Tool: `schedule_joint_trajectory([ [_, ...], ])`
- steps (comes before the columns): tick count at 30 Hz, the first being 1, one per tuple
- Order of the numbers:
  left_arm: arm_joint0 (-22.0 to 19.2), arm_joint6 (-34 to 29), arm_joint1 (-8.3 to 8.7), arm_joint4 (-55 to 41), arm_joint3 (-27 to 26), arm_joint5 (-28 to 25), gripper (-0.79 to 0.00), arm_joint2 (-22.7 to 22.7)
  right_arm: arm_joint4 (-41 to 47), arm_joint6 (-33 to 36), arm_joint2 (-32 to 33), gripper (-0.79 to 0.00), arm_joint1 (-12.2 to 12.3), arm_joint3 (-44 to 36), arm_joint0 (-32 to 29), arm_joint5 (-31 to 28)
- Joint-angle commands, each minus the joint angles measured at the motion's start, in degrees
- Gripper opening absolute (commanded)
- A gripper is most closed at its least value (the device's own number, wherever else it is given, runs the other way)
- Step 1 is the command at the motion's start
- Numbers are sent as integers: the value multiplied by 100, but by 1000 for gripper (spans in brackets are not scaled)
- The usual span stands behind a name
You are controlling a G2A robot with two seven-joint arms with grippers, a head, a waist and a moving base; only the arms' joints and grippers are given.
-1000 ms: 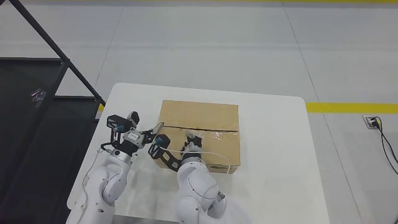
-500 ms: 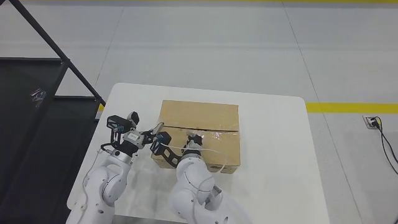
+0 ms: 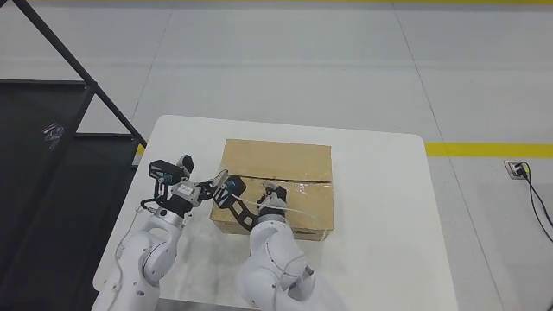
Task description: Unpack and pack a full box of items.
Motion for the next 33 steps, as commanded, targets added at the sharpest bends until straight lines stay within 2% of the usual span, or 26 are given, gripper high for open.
schedule_joint_trajectory([
  [1,-11,6,2,13,9,-3,0,13,-90,-249,47,-785,20,-193,-181,188],
  [6,-35,10,5,5,26,16,0,40,-382,-857,125,-785,73,-618,-646,587],
  [11,-48,7,10,5,36,19,0,56,-529,-1211,182,-785,98,-831,-943,702],
  [25,-58,-178,44,130,94,-67,0,101,-537,-1835,211,-785,54,-937,-1114,828],
  [33,-31,-136,63,45,88,-90,0,47,-599,-1958,173,-785,11,-912,-1115,866],
])
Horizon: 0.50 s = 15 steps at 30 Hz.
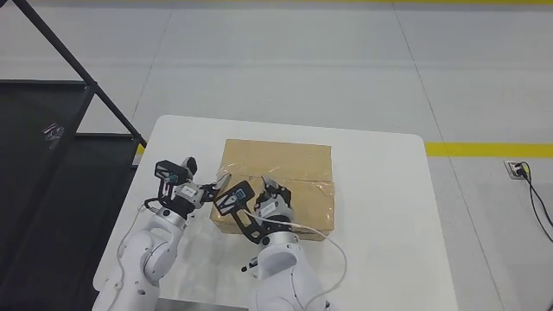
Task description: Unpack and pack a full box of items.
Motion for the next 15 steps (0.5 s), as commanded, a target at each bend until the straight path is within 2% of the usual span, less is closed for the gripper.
schedule_joint_trajectory([
  [1,13,14,7,-29,0,3,0,-33,-11,-18,-1,-785,-11,12,11,2],
  [3,37,35,11,-141,-14,-41,0,-68,-20,-51,-1,-785,-23,21,18,31],
  [6,129,-92,35,-477,-127,-363,0,-171,-13,-110,11,-785,-39,31,19,69],
  [11,345,-458,116,-495,-336,-935,0,-332,-28,-173,24,-785,-61,35,6,86],
  [15,343,-580,145,-168,-306,-848,0,-314,-27,-204,31,-785,-80,52,14,56],
])
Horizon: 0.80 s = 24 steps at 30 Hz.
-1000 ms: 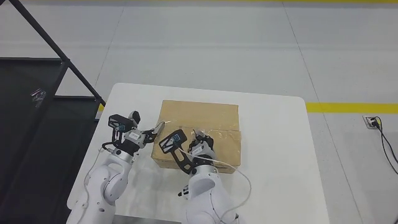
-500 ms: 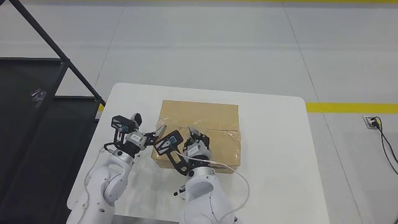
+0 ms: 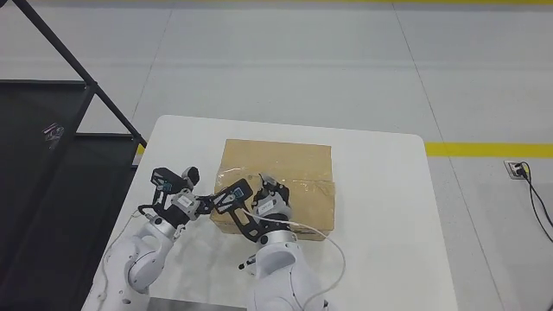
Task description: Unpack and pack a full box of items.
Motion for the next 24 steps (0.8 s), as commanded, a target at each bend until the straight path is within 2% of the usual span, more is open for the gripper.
schedule_joint_trajectory([
  [1,-25,21,-1,195,45,173,0,63,-5,-12,-6,-785,-10,5,4,-13],
  [9,-134,7,-7,252,213,275,0,240,-65,-111,-21,-785,-36,-79,-27,-104],
  [24,-176,-9,22,186,275,313,0,293,-46,-683,-100,-785,-60,-136,0,-13],
])
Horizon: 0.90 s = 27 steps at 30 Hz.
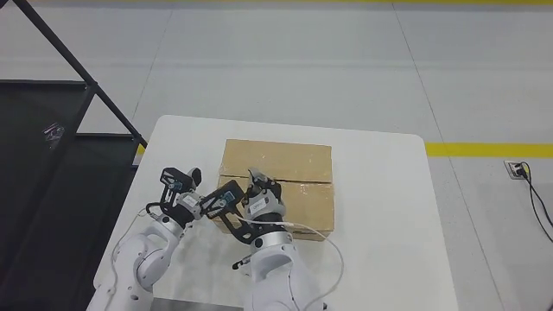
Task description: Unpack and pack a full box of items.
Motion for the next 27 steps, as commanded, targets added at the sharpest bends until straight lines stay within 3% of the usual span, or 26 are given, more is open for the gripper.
schedule_joint_trajectory([
  [1,-3,3,5,-8,5,2,0,0,-10,-94,-28,-785,-10,6,25,35],
  [18,-25,11,47,-44,76,-4,0,11,-158,-380,-390,-785,-65,-17,191,272],
  [27,-66,-12,64,-73,121,-18,0,43,56,-661,-378,-785,-4,-228,95,34],
])
